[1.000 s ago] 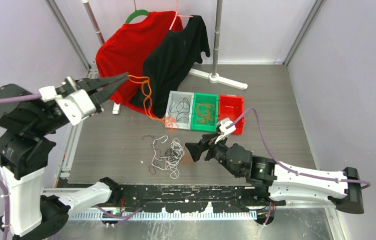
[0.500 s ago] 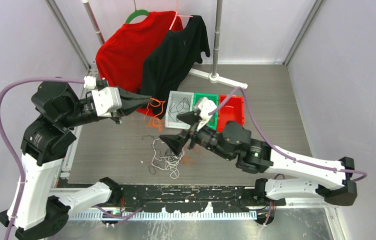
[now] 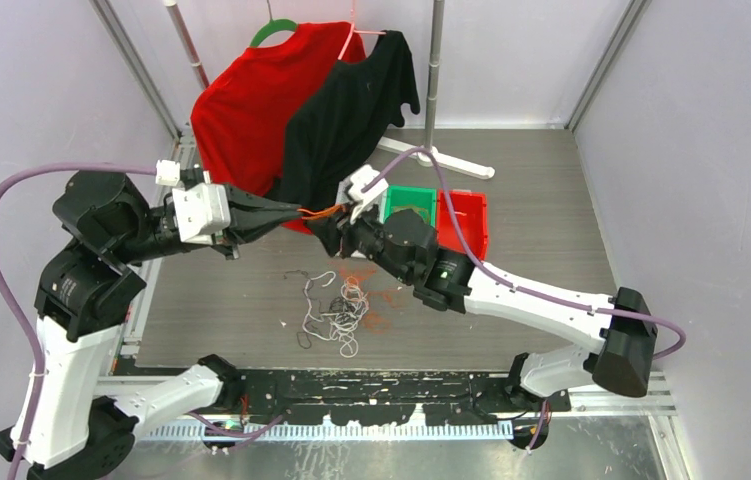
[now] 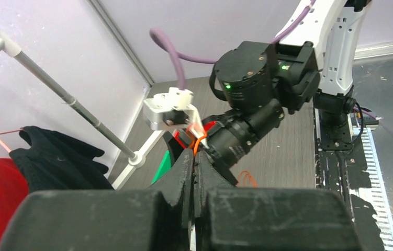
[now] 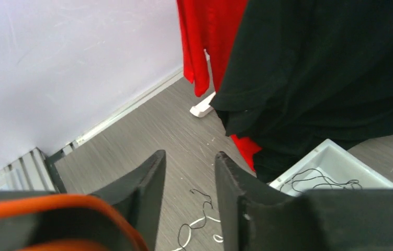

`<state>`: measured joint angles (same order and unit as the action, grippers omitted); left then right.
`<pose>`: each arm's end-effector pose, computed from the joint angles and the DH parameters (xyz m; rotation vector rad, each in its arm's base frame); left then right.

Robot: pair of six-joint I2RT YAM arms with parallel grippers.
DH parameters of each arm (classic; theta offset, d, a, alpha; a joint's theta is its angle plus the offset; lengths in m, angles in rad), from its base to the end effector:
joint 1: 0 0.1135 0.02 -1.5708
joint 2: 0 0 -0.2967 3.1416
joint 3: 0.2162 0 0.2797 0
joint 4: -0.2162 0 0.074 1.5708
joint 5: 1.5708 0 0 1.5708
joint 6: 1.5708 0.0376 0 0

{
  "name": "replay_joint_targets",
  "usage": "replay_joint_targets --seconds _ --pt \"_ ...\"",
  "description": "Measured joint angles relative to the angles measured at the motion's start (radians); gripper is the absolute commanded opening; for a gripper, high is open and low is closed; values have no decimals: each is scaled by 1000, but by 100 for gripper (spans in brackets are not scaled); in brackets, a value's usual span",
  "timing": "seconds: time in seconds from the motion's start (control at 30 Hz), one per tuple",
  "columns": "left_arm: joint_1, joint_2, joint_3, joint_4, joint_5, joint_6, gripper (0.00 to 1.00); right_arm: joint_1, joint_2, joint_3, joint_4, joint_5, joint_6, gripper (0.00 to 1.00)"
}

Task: Untangle the cables
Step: Place the cable in the bin.

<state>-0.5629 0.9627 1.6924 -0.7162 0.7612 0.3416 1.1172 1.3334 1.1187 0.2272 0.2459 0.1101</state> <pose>0.0837 -0.0835 0.5852 1.1982 1.0794 -0.7616 0.1574 0.3020 0.4037 -0.5963 1.4971 0.7708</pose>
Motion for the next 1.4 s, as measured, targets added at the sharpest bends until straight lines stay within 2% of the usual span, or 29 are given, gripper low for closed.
replay_joint_targets --seconds 0.07,0.1,0.13,0.17,0.2,0.23,0.3,0.4,0.67,0.87,1.1,1.4 --pt "0 -5 -2 0 3 -3 1 -34 2 -23 38 -13 29 11" --pt "0 -8 -6 0 3 -3 3 -47 2 -32 57 -17 42 4" --pt "0 -13 -14 1 2 -2 8 -59 0 -40 72 -20 55 2" --pt "0 -19 -25 1 -3 -1 20 -69 -2 -45 81 -23 63 1" --pt "0 -27 -42 1 -13 3 36 -86 -8 -54 87 -32 76 1" --pt "0 -33 -56 2 -23 10 57 -99 -19 -61 84 -39 86 1" --pt "0 -49 -100 0 -63 28 84 -137 -43 -66 66 -51 105 1" --pt "0 -75 -161 -22 -135 63 93 -218 -78 -62 6 -53 118 1" --pt "0 -96 -227 -138 -242 131 99 -404 -51 -42 -180 35 144 1" --pt "0 -154 -251 -190 -274 155 99 -497 140 27 -230 122 149 1" --pt "0 -222 -256 -222 -294 166 99 -517 353 85 -268 240 97 1" --pt "0 -232 -256 -266 -309 189 99 -517 421 78 -257 349 42 1"
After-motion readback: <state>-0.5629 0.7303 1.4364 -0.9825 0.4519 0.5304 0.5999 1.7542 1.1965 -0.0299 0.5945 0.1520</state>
